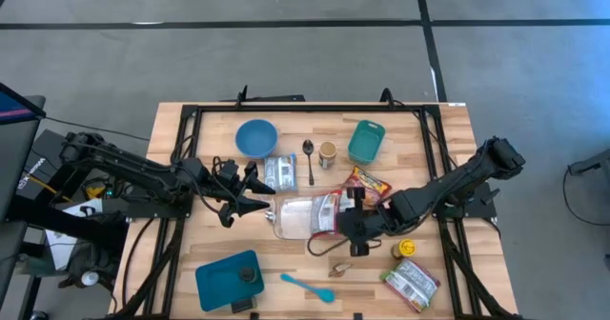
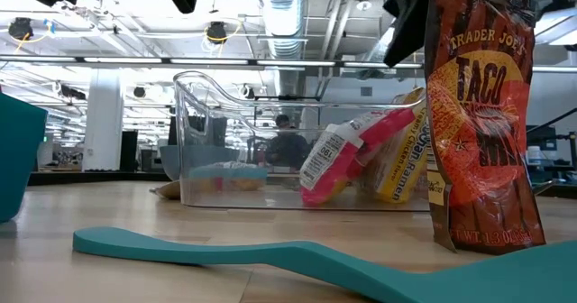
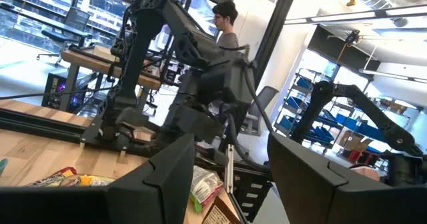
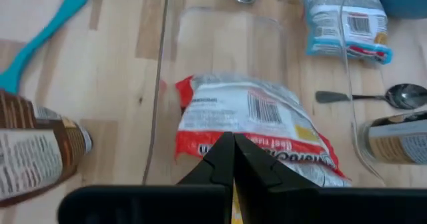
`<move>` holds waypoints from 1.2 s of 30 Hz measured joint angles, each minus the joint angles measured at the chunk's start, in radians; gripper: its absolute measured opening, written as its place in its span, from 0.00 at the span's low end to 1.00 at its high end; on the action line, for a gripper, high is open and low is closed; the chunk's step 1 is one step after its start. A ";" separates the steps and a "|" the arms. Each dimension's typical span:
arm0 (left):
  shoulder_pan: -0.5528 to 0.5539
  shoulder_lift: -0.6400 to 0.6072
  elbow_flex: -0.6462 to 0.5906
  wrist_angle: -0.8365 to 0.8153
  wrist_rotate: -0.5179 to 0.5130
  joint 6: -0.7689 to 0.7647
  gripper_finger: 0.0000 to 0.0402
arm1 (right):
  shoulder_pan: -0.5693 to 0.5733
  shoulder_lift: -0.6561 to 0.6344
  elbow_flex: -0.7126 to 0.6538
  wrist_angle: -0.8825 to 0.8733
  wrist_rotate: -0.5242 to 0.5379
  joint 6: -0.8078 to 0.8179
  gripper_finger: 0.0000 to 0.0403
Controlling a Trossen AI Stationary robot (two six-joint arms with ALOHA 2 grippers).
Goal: Pick & Place Food Item
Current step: Put the red noodle pack into the transparent bin
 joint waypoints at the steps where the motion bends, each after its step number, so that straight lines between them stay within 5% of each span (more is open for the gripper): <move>1: 0.000 0.000 0.000 0.000 0.000 0.000 0.46 | 0.010 0.000 0.000 -0.016 0.014 0.009 0.00; 19: 0.000 0.000 0.000 0.000 0.000 0.000 0.46 | 0.131 -0.050 -0.001 -0.275 0.224 0.288 0.00; 27: 0.000 0.000 0.000 0.000 0.000 0.000 0.46 | 0.176 -0.250 -0.081 -0.226 0.367 0.344 0.00; 36: 0.000 0.000 0.000 0.000 0.000 0.000 0.46 | 0.178 -0.505 -0.286 0.000 0.370 0.345 0.00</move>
